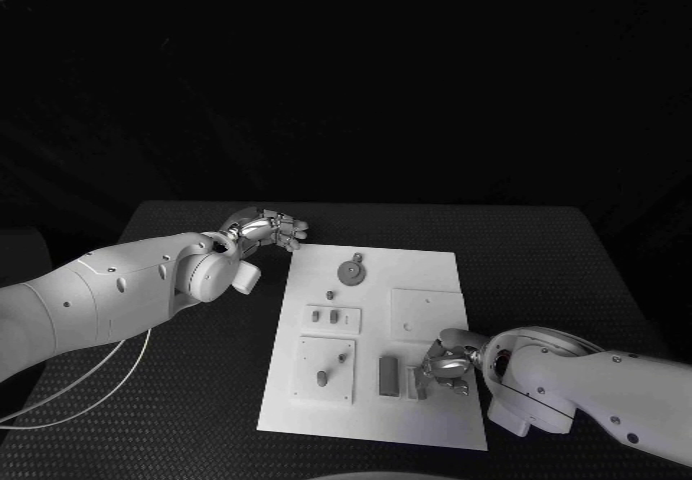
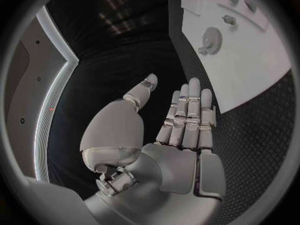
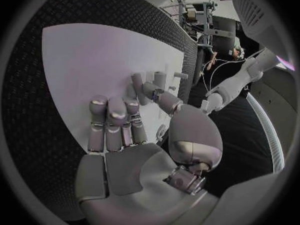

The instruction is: Assemble the parts on the task board

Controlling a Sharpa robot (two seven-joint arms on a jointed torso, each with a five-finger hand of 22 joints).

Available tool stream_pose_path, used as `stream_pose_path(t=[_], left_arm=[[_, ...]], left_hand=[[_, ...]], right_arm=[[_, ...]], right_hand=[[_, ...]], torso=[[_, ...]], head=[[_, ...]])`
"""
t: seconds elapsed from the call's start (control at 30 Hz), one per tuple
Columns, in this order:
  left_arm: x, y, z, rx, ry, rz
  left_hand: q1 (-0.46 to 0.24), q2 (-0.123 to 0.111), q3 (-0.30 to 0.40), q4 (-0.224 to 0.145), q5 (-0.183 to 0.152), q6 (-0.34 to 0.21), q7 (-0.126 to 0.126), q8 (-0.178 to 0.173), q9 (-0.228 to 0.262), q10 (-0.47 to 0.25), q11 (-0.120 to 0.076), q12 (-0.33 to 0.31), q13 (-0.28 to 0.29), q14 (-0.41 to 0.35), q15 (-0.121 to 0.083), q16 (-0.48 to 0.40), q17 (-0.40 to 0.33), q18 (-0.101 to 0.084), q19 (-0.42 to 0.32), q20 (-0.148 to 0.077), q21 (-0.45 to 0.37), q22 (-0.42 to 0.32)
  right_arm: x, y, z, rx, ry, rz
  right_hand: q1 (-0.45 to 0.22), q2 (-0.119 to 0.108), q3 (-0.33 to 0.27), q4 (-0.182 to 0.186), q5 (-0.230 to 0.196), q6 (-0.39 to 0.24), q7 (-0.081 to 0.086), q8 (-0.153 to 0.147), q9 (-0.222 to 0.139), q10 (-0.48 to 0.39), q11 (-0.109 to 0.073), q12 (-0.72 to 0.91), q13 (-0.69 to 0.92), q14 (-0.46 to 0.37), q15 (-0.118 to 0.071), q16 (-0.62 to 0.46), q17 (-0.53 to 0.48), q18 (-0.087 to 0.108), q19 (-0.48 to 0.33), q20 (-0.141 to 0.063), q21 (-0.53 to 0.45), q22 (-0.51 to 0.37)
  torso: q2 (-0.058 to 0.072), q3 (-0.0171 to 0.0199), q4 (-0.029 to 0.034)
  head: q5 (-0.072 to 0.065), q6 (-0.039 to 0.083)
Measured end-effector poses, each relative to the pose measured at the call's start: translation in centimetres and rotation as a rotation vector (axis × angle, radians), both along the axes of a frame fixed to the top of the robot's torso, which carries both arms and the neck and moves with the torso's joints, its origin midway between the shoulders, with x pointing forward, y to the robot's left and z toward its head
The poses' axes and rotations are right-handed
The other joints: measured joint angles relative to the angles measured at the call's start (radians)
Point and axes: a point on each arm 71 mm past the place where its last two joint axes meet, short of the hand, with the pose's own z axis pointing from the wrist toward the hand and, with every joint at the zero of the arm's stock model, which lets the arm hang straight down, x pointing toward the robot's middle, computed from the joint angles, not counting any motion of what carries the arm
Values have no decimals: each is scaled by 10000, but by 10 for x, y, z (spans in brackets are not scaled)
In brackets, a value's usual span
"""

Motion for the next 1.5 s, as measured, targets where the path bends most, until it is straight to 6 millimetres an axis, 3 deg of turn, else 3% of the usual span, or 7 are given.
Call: stream_pose_path(t=[0.5,0.57,0.63,0.7,0.77,1.0,1.5], left_arm=[[0,0,0,1,19,-7],[0,0,0,2,21,-4],[0,0,0,3,23,-3],[0,0,0,4,25,-4],[0,0,0,4,26,-5],[0,1,0,5,30,-4],[0,1,0,7,38,-5]], left_hand=[[0,0,0,0,0,0,0,-6,0,0,0,0,0,0,0,-39,8,101,0,0,0,-2],[1,0,0,0,0,0,0,-6,1,0,0,0,0,0,0,-39,8,100,0,0,0,-3],[1,1,0,0,0,0,0,-6,1,0,0,0,0,0,0,-39,7,100,0,0,0,-2],[1,1,0,0,0,0,0,-6,1,0,0,0,0,0,0,-39,7,99,0,0,0,5],[1,0,0,0,0,0,0,-6,1,0,0,0,0,0,0,-39,7,99,0,0,0,6],[1,1,0,0,0,0,0,-6,-8,0,0,0,0,0,0,-38,15,95,0,0,0,5],[1,1,22,22,0,0,0,-6,-7,0,0,0,0,0,0,-38,13,67,0,0,0,3]], right_arm=[[3,1,-1,-54,138,3],[3,1,-1,-64,150,6],[3,1,-1,-70,153,6],[3,1,-1,-74,154,4],[3,1,-1,-76,156,5],[3,1,-1,-65,159,13],[3,1,-1,-35,190,95]], right_hand=[[-7,-9,-196,133,-78,10,-13,68,116,2,1,0,18,-24,-20,2,0,-1,36,30,35,-37],[-160,-162,-390,198,-315,11,-14,102,111,3,1,0,27,-24,-20,2,1,-1,41,27,35,-58],[-336,-336,-637,298,-987,23,-26,137,124,22,-18,0,39,-24,-20,-10,1,0,87,12,35,-89],[-421,-485,-729,390,-1284,27,-31,82,88,25,-21,0,39,-24,-19,-39,1,8,88,12,35,-99],[-536,-830,-865,527,-1680,29,-32,78,60,37,-33,0,46,-2,-41,-40,1,35,87,12,35,-123],[-754,-1309,-1139,802,-1866,29,-33,78,56,38,-34,0,64,13,-54,-40,15,48,88,13,35,-149],[-760,-1315,-1219,881,-1866,42,-48,79,58,36,-32,0,78,-24,-90,-41,29,70,117,-24,35,-159]], torso=[[2,2,-1],[2,4,-1],[2,3,-2],[2,6,-3],[2,8,-7],[2,10,-8],[0,10,-12]], head=[[6,-4],[12,-5],[15,-5],[21,-9],[28,-12],[44,-23],[61,-66]])
